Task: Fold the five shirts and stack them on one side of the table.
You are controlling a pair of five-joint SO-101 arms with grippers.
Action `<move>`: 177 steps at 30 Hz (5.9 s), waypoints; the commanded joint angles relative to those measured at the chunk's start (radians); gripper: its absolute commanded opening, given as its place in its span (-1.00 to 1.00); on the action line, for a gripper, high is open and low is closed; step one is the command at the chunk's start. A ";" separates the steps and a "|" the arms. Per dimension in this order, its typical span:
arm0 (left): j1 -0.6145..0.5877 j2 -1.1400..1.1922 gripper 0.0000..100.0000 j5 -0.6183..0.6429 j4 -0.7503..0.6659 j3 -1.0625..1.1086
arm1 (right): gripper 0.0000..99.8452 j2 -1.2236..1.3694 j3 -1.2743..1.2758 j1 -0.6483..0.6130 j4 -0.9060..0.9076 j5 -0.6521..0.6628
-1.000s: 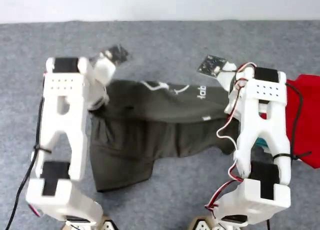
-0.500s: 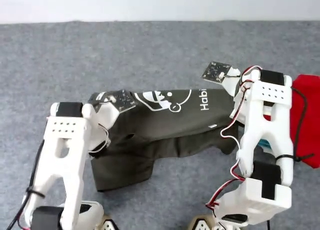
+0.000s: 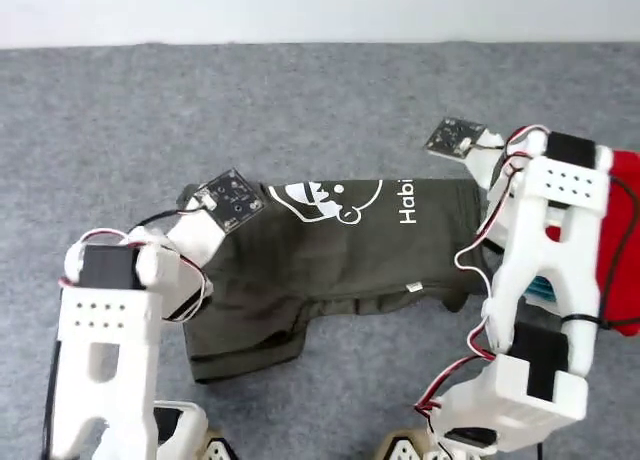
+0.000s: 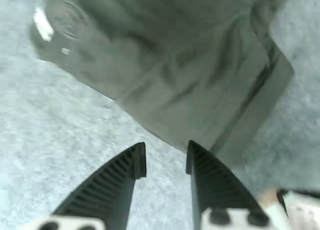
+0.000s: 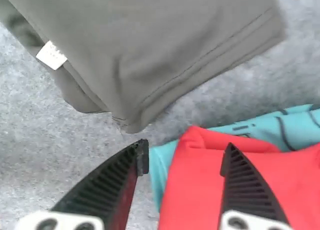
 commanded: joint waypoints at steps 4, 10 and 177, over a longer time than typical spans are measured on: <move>0.000 -0.044 -0.78 0.183 -0.138 -0.005 | -0.89 -0.039 -0.057 -0.111 -0.084 -0.138; 0.003 -0.043 -0.97 0.313 -0.212 0.013 | -0.95 0.047 -0.049 -0.199 -0.139 -0.270; -1.011 -0.051 -0.97 0.002 -0.284 0.194 | -0.76 0.776 -0.974 -0.984 0.051 -0.730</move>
